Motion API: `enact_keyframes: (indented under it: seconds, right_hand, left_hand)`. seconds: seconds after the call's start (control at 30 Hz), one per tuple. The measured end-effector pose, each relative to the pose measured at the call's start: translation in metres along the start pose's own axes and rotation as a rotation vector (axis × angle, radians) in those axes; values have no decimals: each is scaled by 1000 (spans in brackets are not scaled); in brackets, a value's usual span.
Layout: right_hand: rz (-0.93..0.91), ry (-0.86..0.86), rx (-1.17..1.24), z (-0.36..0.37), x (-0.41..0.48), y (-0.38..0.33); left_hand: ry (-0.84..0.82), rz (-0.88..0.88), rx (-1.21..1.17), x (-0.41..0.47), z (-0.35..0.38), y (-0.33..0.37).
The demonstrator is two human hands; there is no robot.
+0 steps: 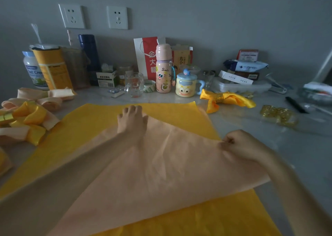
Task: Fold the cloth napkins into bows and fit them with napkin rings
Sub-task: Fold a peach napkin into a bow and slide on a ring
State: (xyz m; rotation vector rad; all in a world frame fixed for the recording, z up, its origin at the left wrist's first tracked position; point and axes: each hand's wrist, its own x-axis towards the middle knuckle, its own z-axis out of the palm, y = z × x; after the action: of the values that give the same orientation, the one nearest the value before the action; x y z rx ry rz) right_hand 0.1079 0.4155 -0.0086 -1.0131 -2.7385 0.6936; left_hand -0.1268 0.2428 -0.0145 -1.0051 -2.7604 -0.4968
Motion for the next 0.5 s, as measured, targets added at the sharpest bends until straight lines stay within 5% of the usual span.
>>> enact_keyframes:
  seconds: [0.17,0.27,0.4,0.5]
  right_hand:
    - [20,33,-84,3,-1,1]
    - [53,88,-206,7,-6,-8]
    - [-113,337,-402,21,-34,-46]
    - [-420,156,-125,50,-82,-80]
  left_hand:
    - [-352,346,-92,-118,-33,39]
    - [-504,365,-40,-154,-34,37]
    - [-491,377,62,-167,-21,32]
    - [-406,400,88,-169,-17,31]
